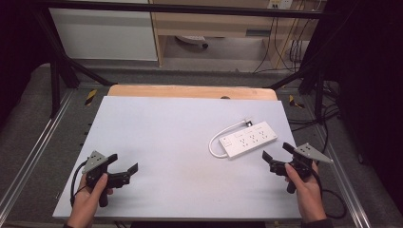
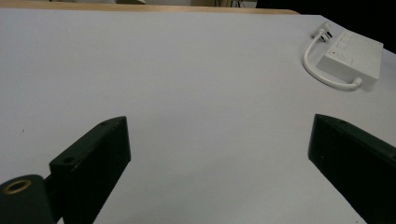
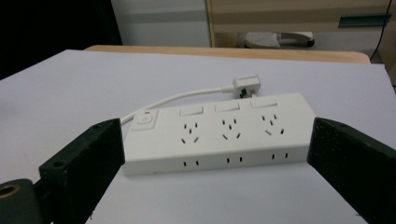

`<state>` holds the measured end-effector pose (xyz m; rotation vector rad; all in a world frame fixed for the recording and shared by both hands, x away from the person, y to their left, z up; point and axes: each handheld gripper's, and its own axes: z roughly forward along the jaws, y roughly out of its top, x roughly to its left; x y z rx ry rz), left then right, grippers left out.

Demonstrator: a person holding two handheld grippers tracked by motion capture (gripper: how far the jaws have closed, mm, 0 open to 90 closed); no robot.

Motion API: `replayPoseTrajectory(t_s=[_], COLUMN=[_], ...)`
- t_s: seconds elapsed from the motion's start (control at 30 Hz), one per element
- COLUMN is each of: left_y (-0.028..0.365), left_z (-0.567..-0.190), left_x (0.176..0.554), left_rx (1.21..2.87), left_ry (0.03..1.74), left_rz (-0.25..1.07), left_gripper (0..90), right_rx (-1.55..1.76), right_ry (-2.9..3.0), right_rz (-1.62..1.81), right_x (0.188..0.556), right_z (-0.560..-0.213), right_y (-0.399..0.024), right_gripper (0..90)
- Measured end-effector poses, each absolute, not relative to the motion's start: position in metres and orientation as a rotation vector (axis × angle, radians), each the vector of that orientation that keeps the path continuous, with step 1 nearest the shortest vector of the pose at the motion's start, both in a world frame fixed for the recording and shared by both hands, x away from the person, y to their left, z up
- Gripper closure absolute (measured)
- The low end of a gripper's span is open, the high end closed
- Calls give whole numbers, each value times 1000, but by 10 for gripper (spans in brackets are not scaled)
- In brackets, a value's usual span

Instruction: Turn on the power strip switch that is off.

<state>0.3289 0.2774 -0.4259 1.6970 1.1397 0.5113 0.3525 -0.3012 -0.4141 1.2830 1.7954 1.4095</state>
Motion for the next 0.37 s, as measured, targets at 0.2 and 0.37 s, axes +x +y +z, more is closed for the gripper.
replayPoseTrajectory(t_s=[0.2,0.37], left_y=[276,276], left_z=[-426,-426], left_x=[330,330], left_rx=[1705,1706], left_ry=[1134,1137], left_rz=[512,514], left_gripper=[56,57], right_rx=[1336,1371], right_ry=[1889,2006], right_rz=[1302,1138], right_x=[352,356], right_z=[-435,-452], right_y=[-293,-281], right_gripper=[42,44])
